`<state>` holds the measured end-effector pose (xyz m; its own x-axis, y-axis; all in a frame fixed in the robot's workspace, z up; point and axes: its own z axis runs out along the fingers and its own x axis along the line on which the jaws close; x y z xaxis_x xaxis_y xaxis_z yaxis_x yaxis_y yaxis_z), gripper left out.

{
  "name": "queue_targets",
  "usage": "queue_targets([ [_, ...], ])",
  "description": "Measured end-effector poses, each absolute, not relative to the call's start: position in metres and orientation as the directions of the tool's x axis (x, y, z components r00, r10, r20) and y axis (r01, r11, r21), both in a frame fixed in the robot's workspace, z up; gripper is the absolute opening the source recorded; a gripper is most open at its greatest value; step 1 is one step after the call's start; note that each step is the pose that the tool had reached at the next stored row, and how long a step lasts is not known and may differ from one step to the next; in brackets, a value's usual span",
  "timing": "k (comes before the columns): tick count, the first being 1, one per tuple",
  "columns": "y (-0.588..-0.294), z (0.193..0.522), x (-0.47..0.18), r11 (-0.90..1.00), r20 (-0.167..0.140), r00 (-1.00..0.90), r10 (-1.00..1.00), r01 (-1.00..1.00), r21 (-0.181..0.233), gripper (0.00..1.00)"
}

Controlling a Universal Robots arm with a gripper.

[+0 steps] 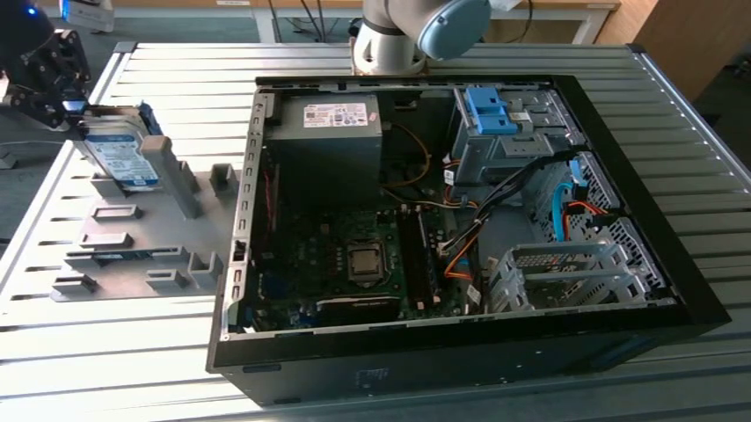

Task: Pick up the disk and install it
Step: 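Pick up the disk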

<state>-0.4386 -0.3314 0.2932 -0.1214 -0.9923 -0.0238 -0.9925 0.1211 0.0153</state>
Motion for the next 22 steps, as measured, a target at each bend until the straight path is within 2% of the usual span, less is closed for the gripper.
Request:
queue_targets([
  [1,-0.3314,0.2932,-0.4386,0.121,-0.024,-0.121,-0.992,-0.993,0.015,0.43],
  [16,-0.3314,0.2897,-0.4386,0.121,-0.021,-0.121,-0.992,-0.993,0.015,0.43],
  [18,-0.3314,0.2896,-0.4386,0.121,-0.019,-0.121,-0.992,-0.993,0.015,0.42],
  [19,-0.3314,0.2896,-0.4386,0.121,-0.019,-0.121,-0.992,-0.993,0.014,0.38],
  [22,-0.3314,0.2897,-0.4386,0.121,-0.017,-0.121,-0.992,-0.993,0.014,0.37],
])
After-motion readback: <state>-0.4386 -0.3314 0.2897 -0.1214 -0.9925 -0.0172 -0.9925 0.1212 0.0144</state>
